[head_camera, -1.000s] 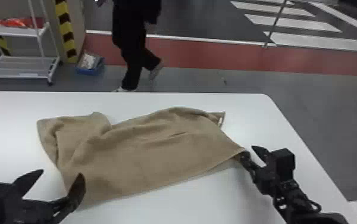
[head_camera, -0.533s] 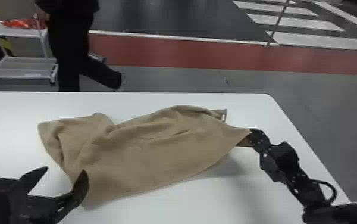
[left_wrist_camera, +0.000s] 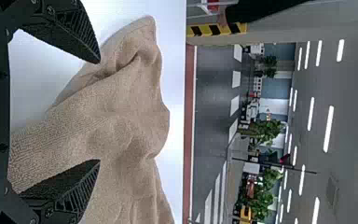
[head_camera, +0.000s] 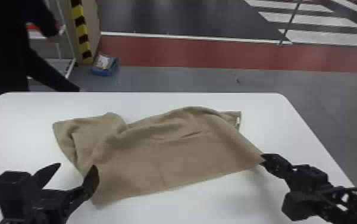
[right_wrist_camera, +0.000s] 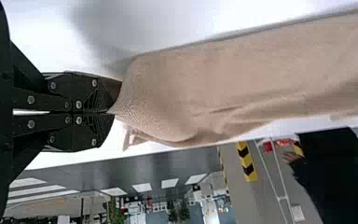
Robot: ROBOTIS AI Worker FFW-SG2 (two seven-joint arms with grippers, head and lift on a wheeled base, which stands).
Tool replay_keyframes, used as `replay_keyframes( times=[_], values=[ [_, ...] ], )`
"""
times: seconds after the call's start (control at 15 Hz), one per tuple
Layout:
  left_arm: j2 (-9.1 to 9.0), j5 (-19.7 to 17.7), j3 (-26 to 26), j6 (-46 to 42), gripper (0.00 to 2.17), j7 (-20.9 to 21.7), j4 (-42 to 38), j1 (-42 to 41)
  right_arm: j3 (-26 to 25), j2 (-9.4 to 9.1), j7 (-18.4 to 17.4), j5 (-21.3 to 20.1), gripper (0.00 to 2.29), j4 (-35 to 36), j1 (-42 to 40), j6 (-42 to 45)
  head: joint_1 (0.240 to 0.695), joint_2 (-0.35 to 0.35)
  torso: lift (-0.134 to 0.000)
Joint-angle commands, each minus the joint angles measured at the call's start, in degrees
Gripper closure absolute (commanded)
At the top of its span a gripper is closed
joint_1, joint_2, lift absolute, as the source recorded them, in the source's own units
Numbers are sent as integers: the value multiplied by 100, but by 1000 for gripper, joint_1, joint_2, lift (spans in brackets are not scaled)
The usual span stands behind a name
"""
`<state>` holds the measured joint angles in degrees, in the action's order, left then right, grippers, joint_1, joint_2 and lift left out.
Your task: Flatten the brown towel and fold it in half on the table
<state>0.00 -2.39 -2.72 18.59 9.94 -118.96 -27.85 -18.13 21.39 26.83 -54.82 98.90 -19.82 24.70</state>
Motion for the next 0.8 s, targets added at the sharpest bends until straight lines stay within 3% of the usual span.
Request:
replay_keyframes(
  times=[0.0,0.33,0.47,0.53,0.6,0.67,0.73],
  values=[
    [-15,-7,0,0,134,8,66,60,-191,164,-55,-205,1470,-337,4,30,695,-168,-128],
    [-15,-42,0,0,134,0,172,148,-692,261,-143,-117,1470,-468,303,276,695,-247,-128],
    [-15,-68,0,0,134,0,216,174,-806,480,-433,-249,1470,-389,373,575,695,-257,-128],
    [-15,-68,-18,0,134,-9,225,183,-806,577,-688,-451,1470,-293,373,627,695,-261,-128],
    [-15,-68,-18,0,134,-9,251,192,-797,656,-1039,-917,1470,-178,294,821,695,-262,-128],
    [-15,-86,-18,0,134,-9,269,210,-745,709,-1443,-1646,1470,-152,206,1032,695,-260,-128],
    [-15,-112,-18,0,134,-9,286,227,-666,814,-1558,-2095,1470,-170,119,979,695,-254,-128]
  ],
)
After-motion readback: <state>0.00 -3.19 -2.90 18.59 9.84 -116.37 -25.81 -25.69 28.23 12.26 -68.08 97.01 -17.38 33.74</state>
